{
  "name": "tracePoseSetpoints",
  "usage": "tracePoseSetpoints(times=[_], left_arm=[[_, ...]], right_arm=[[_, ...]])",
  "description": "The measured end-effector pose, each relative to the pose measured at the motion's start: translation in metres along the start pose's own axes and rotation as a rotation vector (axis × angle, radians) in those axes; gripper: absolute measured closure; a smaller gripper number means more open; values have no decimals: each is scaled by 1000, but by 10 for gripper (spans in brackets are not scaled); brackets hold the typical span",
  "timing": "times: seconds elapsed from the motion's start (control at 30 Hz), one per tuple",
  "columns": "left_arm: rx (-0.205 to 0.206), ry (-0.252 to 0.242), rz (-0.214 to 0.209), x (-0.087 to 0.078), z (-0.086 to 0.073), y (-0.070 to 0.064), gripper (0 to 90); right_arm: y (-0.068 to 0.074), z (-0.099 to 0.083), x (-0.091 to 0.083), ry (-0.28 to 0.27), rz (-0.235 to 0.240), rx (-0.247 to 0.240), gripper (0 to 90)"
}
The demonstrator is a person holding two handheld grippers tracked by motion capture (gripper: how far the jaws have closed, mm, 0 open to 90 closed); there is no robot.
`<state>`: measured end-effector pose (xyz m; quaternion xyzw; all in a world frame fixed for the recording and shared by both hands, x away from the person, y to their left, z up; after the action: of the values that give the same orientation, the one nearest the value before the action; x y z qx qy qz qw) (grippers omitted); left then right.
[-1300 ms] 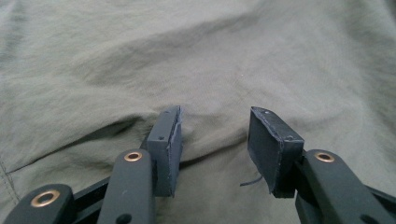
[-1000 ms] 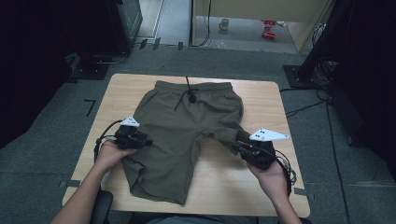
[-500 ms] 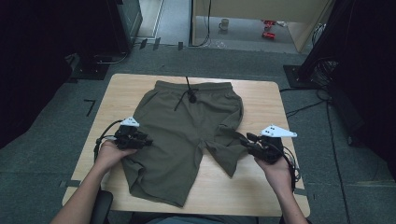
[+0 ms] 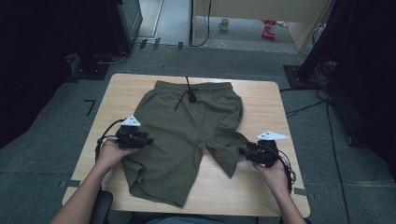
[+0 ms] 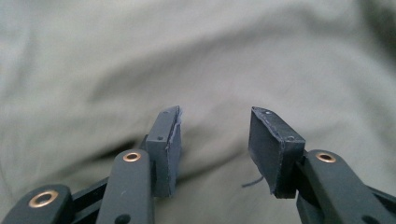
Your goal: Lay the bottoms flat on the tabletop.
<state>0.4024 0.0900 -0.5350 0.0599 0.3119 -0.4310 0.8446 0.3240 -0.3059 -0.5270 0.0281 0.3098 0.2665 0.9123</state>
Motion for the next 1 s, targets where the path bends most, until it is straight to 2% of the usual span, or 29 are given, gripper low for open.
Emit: tracePoseSetpoints(times=[0.1,0.17,0.2,0.23,0.33,0.4,0.5,0.57,0.6,0.63,0.8,0.83,0.93,1.0], left_arm=[[30,-64,-61,2,20,-23,523],[37,-89,-117,5,30,-39,509],[37,-89,-117,5,30,-39,501],[28,-119,-177,8,39,-55,499],[30,-118,-243,17,48,-79,462],[47,-109,-277,25,54,-95,447],[84,-91,-308,42,62,-119,419],[112,-77,-329,56,66,-135,405],[112,-77,-329,56,66,-135,395],[142,-41,-343,70,67,-147,388],[154,-48,-381,95,74,-169,383],[166,-49,-384,99,74,-172,383],[175,14,-402,115,67,-181,353],[213,53,-392,122,57,-185,338]], right_arm=[[9,-9,4,29,29,11,500],[16,-15,6,45,54,10,498],[16,-15,6,45,54,10,498],[24,-20,8,59,78,8,495],[34,-25,11,80,107,-1,496],[40,-28,13,101,132,-6,499],[49,-27,14,103,171,-4,500],[51,-26,15,108,176,-15,498],[51,-25,16,106,177,-16,497],[51,-24,16,103,180,-14,497],[43,-13,7,46,171,-20,495],[39,-9,4,28,155,-21,492],[16,3,1,-22,96,-28,475],[-1,7,4,-43,64,-28,468]])
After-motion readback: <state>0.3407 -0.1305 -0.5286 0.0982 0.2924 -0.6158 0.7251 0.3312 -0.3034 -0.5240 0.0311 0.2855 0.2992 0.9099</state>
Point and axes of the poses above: each handheld gripper's, and its own axes: x roughly forward along the jaws, z roughly out of its top, y roughly to its left, the point moved 7 cm from there along x, roughly forward along the jaws, and after that the axes turned 8 degrees about -y, right-handed, at the moved point
